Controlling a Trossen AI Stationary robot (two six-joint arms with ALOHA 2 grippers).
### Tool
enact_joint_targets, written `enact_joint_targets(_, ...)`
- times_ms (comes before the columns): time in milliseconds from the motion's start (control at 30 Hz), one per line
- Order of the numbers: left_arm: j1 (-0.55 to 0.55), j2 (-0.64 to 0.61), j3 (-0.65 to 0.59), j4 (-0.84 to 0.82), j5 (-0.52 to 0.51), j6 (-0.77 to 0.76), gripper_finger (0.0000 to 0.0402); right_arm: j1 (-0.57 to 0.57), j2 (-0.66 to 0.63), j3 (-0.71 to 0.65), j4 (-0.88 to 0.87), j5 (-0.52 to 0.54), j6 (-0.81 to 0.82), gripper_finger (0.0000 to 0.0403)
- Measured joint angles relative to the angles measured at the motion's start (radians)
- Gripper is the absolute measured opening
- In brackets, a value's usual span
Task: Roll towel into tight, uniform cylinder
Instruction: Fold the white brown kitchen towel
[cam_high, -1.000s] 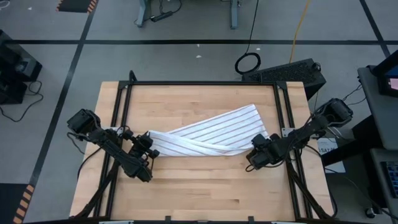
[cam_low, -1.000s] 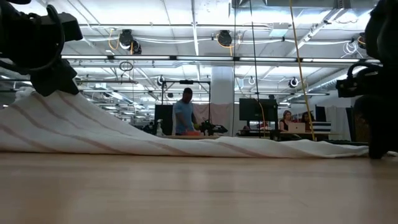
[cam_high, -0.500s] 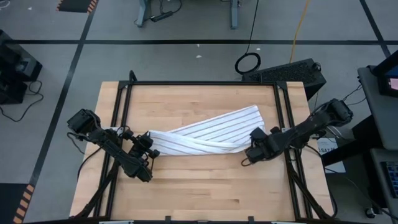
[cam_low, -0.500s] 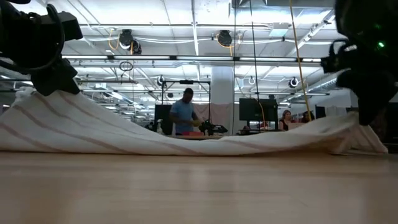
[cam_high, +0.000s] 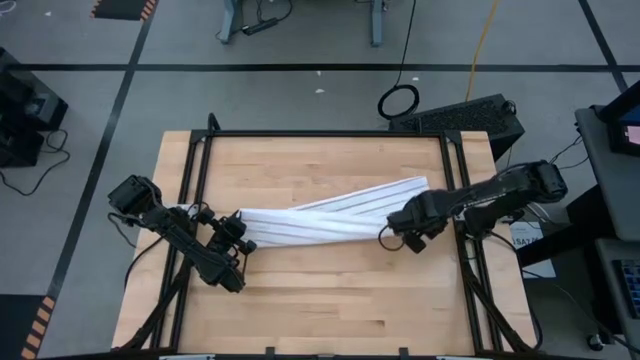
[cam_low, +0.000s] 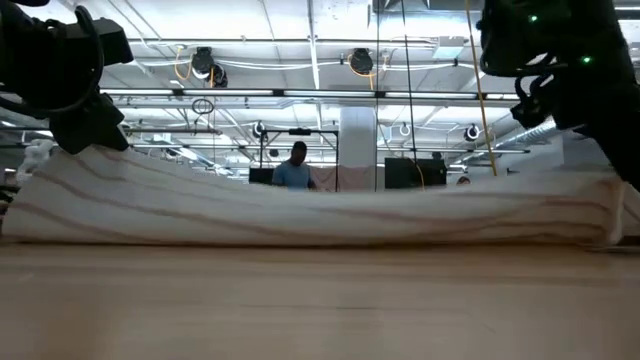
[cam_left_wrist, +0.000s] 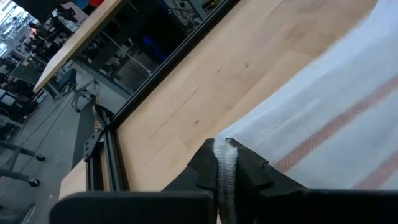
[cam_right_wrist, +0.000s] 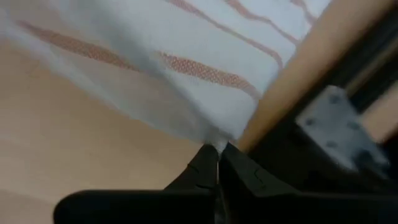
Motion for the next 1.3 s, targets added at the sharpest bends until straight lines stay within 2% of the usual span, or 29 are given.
enact_joint_targets(233, 0.0, 0.0, 0.0, -0.003, 0.0, 0.0, 0.002, -0.076, 0.0, 0.114, -0.058, 0.027, -0.111, 0.0004)
enact_joint_targets(400, 0.0, 0.0, 0.0, -0.005, 0.0, 0.002, 0.002, -0.047, 0.007, 0.079, 0.002, -0.044, -0.095, 0.001)
enact_joint_targets(500, 0.0, 0.0, 0.0, -0.006, 0.0, 0.002, 0.002, -0.012, 0.01, 0.052, 0.013, -0.01, -0.061, 0.0033)
enact_joint_targets(633, 0.0, 0.0, 0.0, -0.006, 0.001, 0.019, 0.002, 0.037, 0.004, 0.053, -0.018, 0.023, 0.01, 0.0084)
enact_joint_targets(733, 0.0, 0.0, 0.0, -0.005, 0.001, 0.019, 0.002, 0.095, -0.005, 0.058, -0.035, 0.005, 0.088, 0.0124)
enact_joint_targets(900, 0.0, 0.0, 0.0, -0.011, 0.002, 0.018, 0.002, 0.281, 0.006, 0.058, 0.116, 0.022, 0.313, 0.0168)
enact_joint_targets(1067, 0.0, 0.0, 0.0, -0.011, 0.002, 0.018, 0.002, 0.423, 0.09, 0.058, 0.15, 0.072, 0.499, 0.0178)
enact_joint_targets(1233, 0.0, 0.0, 0.0, -0.011, 0.001, 0.018, 0.002, 0.523, 0.219, 0.058, 0.083, 0.252, 0.68, 0.0177)
enact_joint_targets(1300, 0.0, 0.0, 0.0, -0.007, 0.001, 0.018, 0.002, 0.543, 0.267, 0.058, 0.062, 0.271, 0.757, 0.0176)
